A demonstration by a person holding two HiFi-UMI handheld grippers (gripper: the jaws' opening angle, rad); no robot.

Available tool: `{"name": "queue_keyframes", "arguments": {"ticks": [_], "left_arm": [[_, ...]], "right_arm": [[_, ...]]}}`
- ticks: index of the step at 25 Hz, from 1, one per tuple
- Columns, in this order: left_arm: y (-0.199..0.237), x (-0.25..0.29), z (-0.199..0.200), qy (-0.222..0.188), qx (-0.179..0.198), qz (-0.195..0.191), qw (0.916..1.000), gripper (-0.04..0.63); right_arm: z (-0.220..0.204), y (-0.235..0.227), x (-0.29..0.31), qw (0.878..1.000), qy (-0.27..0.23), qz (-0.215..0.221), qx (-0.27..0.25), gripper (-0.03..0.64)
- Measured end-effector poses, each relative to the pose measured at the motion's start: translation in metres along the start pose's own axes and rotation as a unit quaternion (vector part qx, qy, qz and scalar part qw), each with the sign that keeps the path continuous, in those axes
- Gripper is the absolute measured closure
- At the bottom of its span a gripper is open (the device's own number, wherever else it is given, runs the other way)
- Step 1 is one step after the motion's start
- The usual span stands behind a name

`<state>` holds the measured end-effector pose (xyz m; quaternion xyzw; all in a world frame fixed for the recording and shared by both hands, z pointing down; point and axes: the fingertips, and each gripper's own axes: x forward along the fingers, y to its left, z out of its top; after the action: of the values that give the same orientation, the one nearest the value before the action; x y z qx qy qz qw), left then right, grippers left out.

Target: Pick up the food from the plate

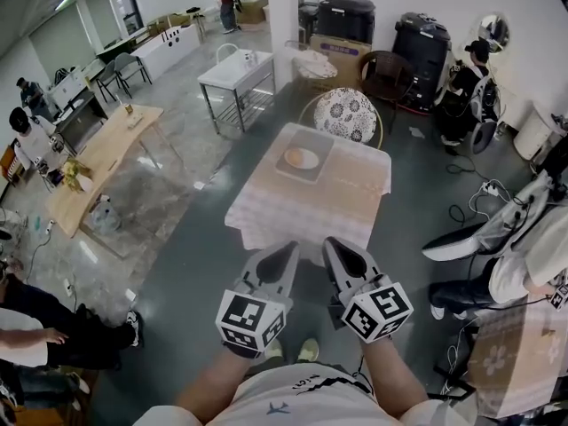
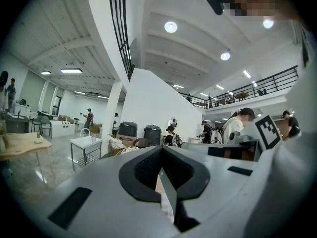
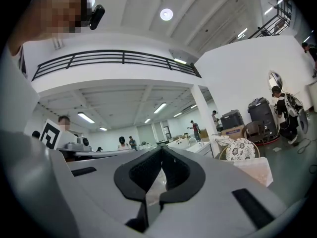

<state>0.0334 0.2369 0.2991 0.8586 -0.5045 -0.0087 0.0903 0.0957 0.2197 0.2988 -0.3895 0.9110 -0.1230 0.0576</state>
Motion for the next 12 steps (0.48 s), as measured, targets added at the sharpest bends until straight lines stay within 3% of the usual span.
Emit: {"name": "queue_keyframes", "arguments": {"ticks": [12], "left_arm": [[-0.013,0.018,0.002,-0.003,0.008,0.017,0.9998,0.589]], "right_arm": [[0.008,-0.021,-0.006,1.000,-0.007,0.014,0.004,0.601]]}}
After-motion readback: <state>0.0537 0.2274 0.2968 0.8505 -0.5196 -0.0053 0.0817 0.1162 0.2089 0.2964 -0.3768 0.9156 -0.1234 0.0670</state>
